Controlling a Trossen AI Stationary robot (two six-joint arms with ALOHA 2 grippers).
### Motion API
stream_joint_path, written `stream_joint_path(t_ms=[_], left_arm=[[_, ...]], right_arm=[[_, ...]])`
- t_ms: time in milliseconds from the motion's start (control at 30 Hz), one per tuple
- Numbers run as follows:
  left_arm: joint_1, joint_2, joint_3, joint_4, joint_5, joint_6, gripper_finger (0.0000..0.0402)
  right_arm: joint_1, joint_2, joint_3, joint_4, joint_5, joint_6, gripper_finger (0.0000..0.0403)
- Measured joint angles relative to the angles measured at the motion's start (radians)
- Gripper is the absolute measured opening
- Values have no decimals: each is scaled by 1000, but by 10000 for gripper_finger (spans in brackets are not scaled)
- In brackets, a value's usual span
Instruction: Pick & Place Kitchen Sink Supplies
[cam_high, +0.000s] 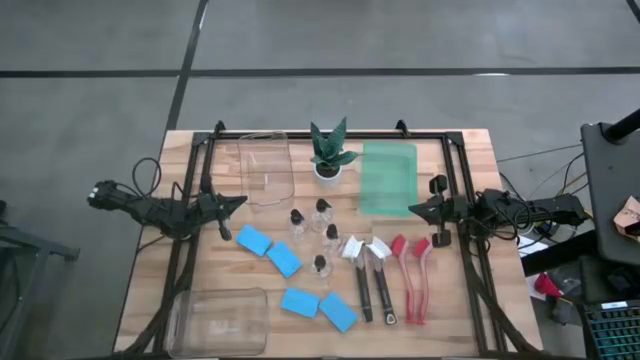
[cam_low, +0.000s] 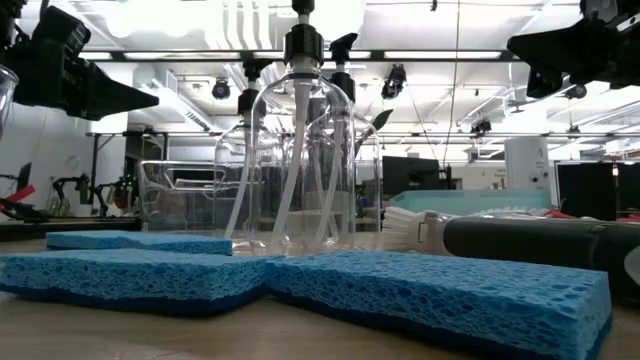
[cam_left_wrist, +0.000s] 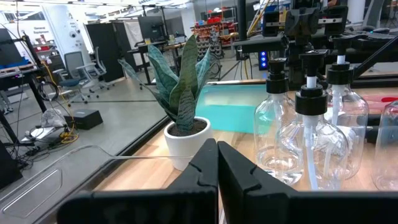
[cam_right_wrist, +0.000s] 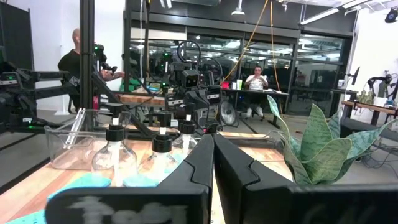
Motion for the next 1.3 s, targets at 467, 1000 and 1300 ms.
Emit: stream_joint_path(t_ms=[467, 1000, 1300], left_arm=[[0, 0, 0, 0, 0, 0, 0], [0, 0, 0, 0, 0, 0, 0], [0, 0, 0, 15, 0, 0, 0]], right_arm=[[0, 0, 0, 21, 4, 133, 8], [5, 125, 0, 194, -123, 470, 9], [5, 422, 72, 270, -52, 426, 91]])
